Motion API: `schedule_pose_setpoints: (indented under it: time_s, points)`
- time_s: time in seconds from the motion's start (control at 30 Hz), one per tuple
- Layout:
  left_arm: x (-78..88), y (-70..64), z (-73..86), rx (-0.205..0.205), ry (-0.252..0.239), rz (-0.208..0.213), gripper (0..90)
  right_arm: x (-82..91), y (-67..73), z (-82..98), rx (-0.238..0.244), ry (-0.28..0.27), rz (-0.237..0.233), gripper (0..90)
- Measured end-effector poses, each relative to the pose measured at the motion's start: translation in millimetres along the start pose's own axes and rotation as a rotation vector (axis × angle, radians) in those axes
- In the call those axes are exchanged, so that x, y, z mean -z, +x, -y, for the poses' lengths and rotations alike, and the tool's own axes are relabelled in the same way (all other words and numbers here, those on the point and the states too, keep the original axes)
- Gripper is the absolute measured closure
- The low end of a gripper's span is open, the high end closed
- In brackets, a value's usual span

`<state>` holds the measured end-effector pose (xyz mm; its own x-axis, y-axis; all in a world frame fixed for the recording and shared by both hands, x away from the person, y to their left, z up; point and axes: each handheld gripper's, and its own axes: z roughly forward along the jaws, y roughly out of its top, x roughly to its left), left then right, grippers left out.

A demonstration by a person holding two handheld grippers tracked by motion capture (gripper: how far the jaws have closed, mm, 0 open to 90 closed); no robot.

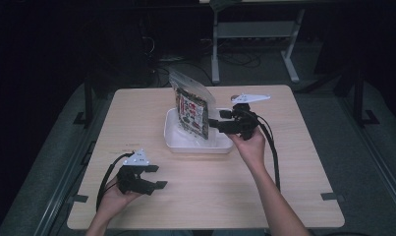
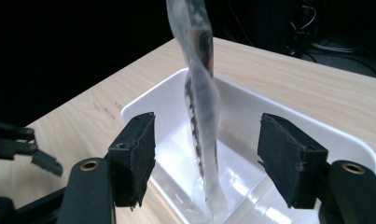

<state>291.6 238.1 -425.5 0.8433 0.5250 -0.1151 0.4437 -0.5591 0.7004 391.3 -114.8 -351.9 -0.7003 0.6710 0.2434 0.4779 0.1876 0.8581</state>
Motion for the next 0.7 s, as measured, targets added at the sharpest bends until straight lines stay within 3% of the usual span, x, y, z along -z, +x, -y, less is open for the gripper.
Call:
schedule_pose_setpoints:
  time_s: [0.7]
  points:
    - [-4.5,-2.5,-1.3,-0.005,0.007,0.005,29.3,38.7,-3.7,43.9,-0.002,0.048,-0.011,32.3]
